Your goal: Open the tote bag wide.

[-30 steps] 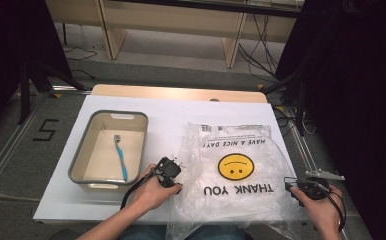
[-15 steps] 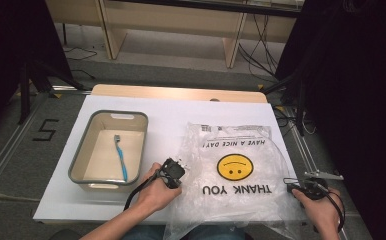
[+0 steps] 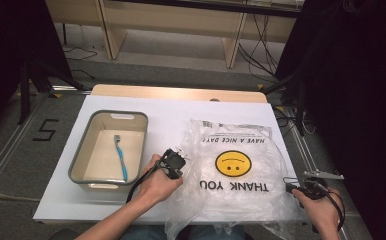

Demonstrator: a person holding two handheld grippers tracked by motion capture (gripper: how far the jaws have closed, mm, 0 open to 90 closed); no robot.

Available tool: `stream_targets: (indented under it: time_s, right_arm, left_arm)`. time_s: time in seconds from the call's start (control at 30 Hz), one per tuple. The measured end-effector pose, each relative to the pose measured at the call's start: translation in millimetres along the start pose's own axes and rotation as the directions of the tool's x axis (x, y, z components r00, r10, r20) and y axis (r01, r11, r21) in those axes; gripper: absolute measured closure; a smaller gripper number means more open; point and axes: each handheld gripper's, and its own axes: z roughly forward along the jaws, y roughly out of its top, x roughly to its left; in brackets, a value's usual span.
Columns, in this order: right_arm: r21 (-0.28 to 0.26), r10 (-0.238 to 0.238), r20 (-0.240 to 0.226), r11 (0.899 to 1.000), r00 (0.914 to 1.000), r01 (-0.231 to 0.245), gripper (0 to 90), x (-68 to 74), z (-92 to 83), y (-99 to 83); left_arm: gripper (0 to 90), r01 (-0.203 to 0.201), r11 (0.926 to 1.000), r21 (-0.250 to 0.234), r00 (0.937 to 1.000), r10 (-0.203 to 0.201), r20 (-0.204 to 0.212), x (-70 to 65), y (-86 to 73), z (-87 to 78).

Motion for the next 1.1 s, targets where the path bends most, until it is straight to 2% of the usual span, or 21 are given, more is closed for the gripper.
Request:
stream_targets:
  time_s: [0.2,0.5,0.83,0.97,1.1]
  right_arm:
    - [-0.008,0.010,-0.020,1.000,0.9997,-0.010,90.0,5.4,-2.4,1.9]
    - [-0.016,0.013,-0.043,1.000,0.9990,-0.013,90.0,13.0,-2.7,4.2]
    - [-0.022,-0.001,-0.083,1.000,0.9965,-0.001,90.0,27.7,-0.3,8.2]
    - [-0.024,-0.012,-0.095,1.000,0.9954,0.010,90.0,34.2,0.9,10.2]
    - [-0.023,-0.028,-0.105,0.999,0.9941,0.025,90.0,41.1,2.4,12.3]
  left_arm:
    - [89.7,0.014,0.9996,-0.025,0.9995,-0.014,-0.030,6.0,10.5,-3.9]
    - [89.7,0.061,0.9963,-0.060,0.9956,-0.065,-0.068,31.7,30.1,-14.1]
    - [89.6,0.129,0.9892,-0.069,0.9852,-0.136,-0.105,60.3,45.8,-4.4]
    - [89.6,0.143,0.9857,-0.089,0.9805,-0.153,-0.123,67.7,49.7,-1.5]
    - [89.6,0.134,0.9845,-0.113,0.9779,-0.150,-0.146,72.6,53.8,1.0]
